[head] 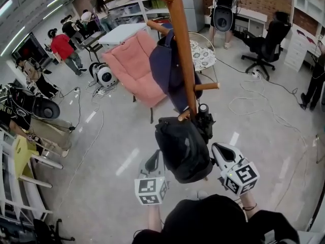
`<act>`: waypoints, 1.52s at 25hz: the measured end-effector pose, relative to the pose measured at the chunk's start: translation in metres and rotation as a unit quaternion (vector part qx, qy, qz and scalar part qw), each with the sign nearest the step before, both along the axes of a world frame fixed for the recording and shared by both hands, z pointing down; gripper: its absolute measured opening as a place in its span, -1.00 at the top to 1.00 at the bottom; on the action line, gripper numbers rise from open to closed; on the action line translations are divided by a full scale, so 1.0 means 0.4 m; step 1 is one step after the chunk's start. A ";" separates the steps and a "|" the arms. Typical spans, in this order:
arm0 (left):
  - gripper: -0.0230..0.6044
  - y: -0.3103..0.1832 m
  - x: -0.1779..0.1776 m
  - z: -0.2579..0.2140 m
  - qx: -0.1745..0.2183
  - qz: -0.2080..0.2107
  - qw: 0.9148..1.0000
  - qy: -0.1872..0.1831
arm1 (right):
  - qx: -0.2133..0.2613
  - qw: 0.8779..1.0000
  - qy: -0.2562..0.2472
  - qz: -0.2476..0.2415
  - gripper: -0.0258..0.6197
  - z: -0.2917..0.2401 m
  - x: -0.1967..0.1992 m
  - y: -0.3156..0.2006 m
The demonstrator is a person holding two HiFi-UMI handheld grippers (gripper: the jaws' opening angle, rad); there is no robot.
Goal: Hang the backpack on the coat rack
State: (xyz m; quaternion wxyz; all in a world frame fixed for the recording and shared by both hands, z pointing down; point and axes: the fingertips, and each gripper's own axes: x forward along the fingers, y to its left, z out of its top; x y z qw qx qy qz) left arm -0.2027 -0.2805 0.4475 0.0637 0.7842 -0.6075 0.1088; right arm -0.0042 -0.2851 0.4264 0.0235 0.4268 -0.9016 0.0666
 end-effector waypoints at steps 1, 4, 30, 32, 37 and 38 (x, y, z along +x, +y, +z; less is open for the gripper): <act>0.87 0.003 0.000 -0.010 0.004 0.002 1.000 0.000 | 0.004 1.000 -0.001 0.001 0.87 -0.006 0.006 -0.006; 0.87 0.015 -0.001 -0.029 0.013 0.005 1.000 -0.001 | 0.011 1.000 -0.002 0.011 0.88 -0.022 0.027 -0.021; 0.88 0.040 -0.014 -0.076 0.047 -0.003 0.999 0.007 | 0.023 0.999 -0.039 0.029 0.88 -0.057 0.100 -0.066; 0.88 0.039 -0.011 -0.073 0.046 -0.001 0.999 0.007 | 0.021 0.999 -0.039 0.029 0.88 -0.053 0.101 -0.066; 0.88 0.040 -0.013 -0.068 0.044 0.000 0.999 0.005 | 0.018 0.999 -0.040 0.032 0.88 -0.050 0.104 -0.066; 0.88 0.040 -0.012 -0.068 0.043 0.001 0.999 0.005 | 0.017 0.999 -0.041 0.032 0.88 -0.049 0.104 -0.065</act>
